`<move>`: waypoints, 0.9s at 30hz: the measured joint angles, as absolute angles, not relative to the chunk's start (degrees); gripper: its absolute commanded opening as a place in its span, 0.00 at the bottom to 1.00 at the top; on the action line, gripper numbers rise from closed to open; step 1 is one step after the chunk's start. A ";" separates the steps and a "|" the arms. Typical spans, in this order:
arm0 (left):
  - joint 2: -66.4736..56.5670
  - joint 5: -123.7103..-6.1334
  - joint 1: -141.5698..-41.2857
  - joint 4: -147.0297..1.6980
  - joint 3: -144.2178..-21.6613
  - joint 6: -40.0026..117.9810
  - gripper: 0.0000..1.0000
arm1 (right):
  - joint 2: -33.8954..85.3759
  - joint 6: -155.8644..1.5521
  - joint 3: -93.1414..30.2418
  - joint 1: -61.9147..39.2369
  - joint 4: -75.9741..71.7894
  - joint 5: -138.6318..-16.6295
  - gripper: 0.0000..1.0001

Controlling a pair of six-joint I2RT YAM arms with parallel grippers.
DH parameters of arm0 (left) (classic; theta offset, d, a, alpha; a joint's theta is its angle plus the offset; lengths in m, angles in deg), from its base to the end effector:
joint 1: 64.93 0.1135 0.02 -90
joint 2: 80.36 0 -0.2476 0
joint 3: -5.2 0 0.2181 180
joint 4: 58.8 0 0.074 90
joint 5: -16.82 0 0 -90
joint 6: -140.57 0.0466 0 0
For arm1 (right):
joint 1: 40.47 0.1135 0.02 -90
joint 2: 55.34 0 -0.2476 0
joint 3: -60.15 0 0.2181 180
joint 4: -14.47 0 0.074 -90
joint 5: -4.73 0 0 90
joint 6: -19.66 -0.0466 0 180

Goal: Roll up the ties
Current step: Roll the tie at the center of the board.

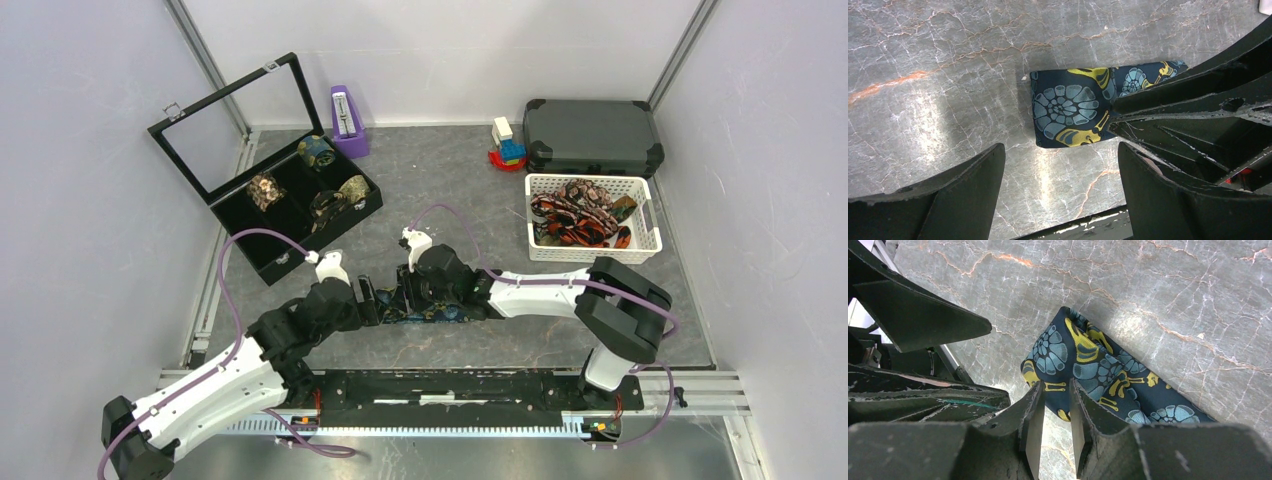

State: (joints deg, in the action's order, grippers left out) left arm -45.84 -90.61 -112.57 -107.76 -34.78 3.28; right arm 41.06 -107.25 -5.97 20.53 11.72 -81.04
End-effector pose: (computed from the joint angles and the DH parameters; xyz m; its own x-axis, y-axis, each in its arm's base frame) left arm 0.0905 -0.0786 0.1930 -0.7250 -0.2453 -0.6435 0.0381 0.9187 -0.3931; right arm 0.1603 0.2964 0.1839 -0.7531 -0.1233 -0.6462 -0.5627 0.6297 0.5356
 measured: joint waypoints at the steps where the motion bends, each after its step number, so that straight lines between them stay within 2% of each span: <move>1: -45.88 -90.61 -112.57 -107.72 -34.69 3.28 0.88 | 40.95 -107.09 -5.99 20.55 11.69 -81.22 0.32; 8: -45.88 -90.61 -112.54 -107.54 -34.50 3.28 0.88 | 40.95 -106.74 -6.38 20.37 11.65 -81.26 0.34; 27: -48.07 -90.88 -112.50 -104.79 -31.26 3.26 0.88 | 41.52 -106.04 -2.73 20.02 13.16 -81.85 0.29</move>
State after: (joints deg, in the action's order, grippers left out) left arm -48.07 -90.88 -112.50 -104.79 -31.26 3.26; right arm 41.52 -106.04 -2.73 20.02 13.16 -81.85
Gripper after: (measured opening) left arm 0.881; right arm 0.298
